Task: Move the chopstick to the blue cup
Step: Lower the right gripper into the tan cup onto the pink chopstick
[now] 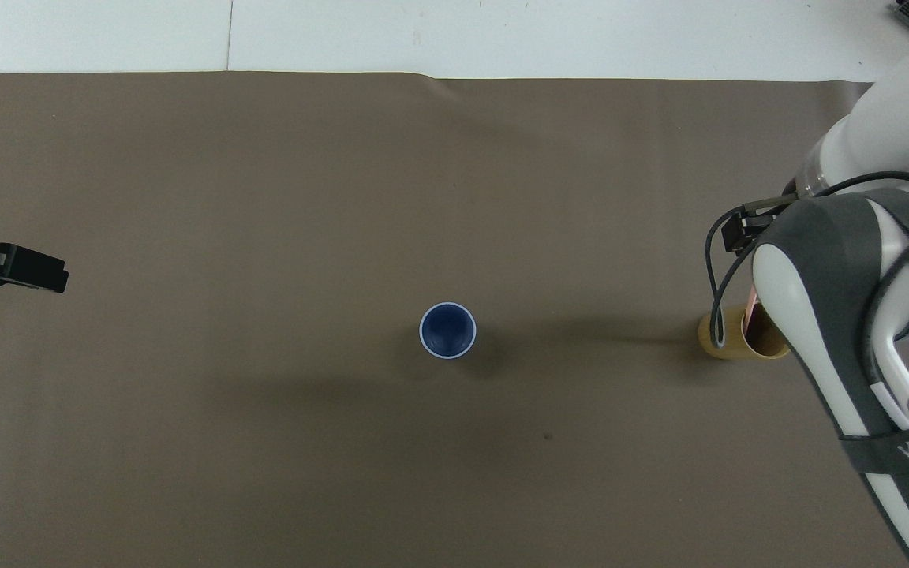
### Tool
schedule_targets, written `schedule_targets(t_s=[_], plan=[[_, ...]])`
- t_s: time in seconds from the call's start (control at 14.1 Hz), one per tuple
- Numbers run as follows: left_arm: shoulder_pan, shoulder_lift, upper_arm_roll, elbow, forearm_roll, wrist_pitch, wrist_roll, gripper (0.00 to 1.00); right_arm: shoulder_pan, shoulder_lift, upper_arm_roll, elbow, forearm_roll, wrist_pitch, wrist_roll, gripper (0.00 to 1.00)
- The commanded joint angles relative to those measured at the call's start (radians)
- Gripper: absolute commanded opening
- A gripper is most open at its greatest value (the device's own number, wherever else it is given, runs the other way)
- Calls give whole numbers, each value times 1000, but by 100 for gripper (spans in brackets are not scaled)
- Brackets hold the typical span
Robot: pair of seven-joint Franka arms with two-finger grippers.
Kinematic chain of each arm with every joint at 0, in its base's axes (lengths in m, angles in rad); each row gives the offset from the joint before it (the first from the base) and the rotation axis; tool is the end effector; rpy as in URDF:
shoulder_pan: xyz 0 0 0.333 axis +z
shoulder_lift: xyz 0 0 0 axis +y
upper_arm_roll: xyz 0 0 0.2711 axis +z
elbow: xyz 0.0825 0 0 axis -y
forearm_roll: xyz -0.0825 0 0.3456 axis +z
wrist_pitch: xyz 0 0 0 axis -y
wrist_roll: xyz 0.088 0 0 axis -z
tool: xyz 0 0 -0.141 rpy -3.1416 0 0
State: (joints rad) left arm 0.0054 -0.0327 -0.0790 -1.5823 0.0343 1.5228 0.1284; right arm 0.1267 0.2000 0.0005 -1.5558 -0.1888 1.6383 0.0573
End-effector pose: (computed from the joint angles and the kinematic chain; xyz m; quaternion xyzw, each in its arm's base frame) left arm 0.5005 -0.0325 0.5532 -0.9947 0.1002 0.0139 0.0180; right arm 0.5596 0.0461 0.4518 0.9928 0.0466 -0.0496 0.0985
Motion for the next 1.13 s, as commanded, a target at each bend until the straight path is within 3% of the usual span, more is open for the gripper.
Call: schedule_targets(t_s=[0.0, 0.14, 0.35, 0.64, 0.92, 1.06], plan=[[10, -10, 11, 1, -8, -16, 10, 100, 5, -5, 6, -46, -26, 21, 16, 57], [16, -10, 24, 1, -7, -15, 11, 100, 4, -28, 6, -98, -26, 32, 16, 42], [22, -10, 24, 2, -5, -15, 11, 100, 4, -83, 6, -216, -46, 95, 15, 41], [8, -16, 19, -8, -11, -35, 11, 100, 1, -94, 6, -237, -81, 95, 4, 40], [21, -13, 24, 1, -83, -32, 16, 100, -7, -100, 7, -239, -96, 86, -50, 0], [16, -21, 22, 1, -76, -49, 20, 100, -9, -99, 6, -227, -80, 89, -45, 0]])
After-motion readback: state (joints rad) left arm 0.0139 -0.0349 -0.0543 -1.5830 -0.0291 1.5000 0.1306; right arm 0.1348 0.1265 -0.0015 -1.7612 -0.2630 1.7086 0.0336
